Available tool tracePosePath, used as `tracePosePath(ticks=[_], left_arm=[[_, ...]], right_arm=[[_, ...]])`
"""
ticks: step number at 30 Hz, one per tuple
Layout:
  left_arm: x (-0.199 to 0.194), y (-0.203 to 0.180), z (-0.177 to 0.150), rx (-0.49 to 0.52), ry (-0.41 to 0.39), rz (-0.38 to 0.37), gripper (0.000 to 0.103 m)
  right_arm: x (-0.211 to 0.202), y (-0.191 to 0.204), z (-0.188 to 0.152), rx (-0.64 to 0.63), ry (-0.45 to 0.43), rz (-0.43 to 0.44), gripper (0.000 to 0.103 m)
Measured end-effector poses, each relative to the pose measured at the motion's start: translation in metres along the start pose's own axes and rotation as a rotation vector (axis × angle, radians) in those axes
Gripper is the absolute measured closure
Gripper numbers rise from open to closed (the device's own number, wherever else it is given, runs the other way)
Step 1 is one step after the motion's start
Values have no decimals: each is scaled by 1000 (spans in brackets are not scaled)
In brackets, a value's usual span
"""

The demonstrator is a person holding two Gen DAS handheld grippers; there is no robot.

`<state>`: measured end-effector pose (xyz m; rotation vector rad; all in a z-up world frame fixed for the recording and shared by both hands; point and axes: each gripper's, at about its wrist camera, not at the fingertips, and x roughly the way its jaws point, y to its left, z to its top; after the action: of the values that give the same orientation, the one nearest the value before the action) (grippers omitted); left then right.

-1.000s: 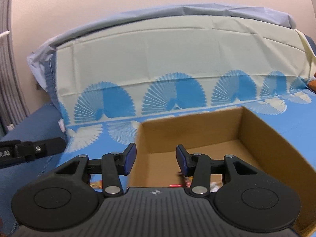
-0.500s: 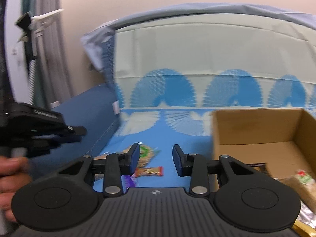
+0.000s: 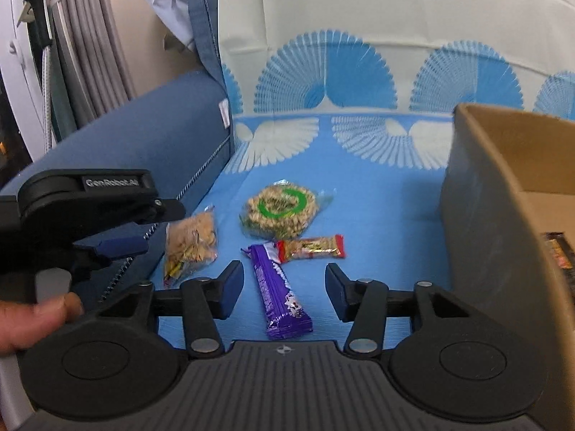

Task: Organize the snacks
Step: 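Grasp the purple bar with the right tool while the left tool grasps the cracker bag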

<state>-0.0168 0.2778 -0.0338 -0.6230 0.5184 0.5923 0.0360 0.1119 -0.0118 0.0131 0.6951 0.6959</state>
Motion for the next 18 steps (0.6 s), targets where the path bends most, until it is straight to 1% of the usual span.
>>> tracePosePath(ticks=[1,2,4,10,15,16,17,18], left_arm=[[5,2,-3,0,15,24,41],[9,2,-4,-6,24,35,41],[16,4,-5,-11,30,43,41],[32,0,-7,20,39,78,39],[43,-6,-8,52,43,101,39],[44,-8,-8,63,44,108,39],[44,-9,-9,74,47,114,41],[45,-10,-10,88,50,119,43]], right_arm=[[7,1,-2,-11,6,-2,46],[15,1,-4,-24,18,-6,46],[27,-1,-9,-32,44,-5,46],[54,-1,-22,-54,114,-15,46],[59,3,-25,-97,112,-23,47],[59,4,-26,-108,108,-29,54],[59,4,-27,-120,105,-37,63],[58,5,-28,-136,101,-45,67]])
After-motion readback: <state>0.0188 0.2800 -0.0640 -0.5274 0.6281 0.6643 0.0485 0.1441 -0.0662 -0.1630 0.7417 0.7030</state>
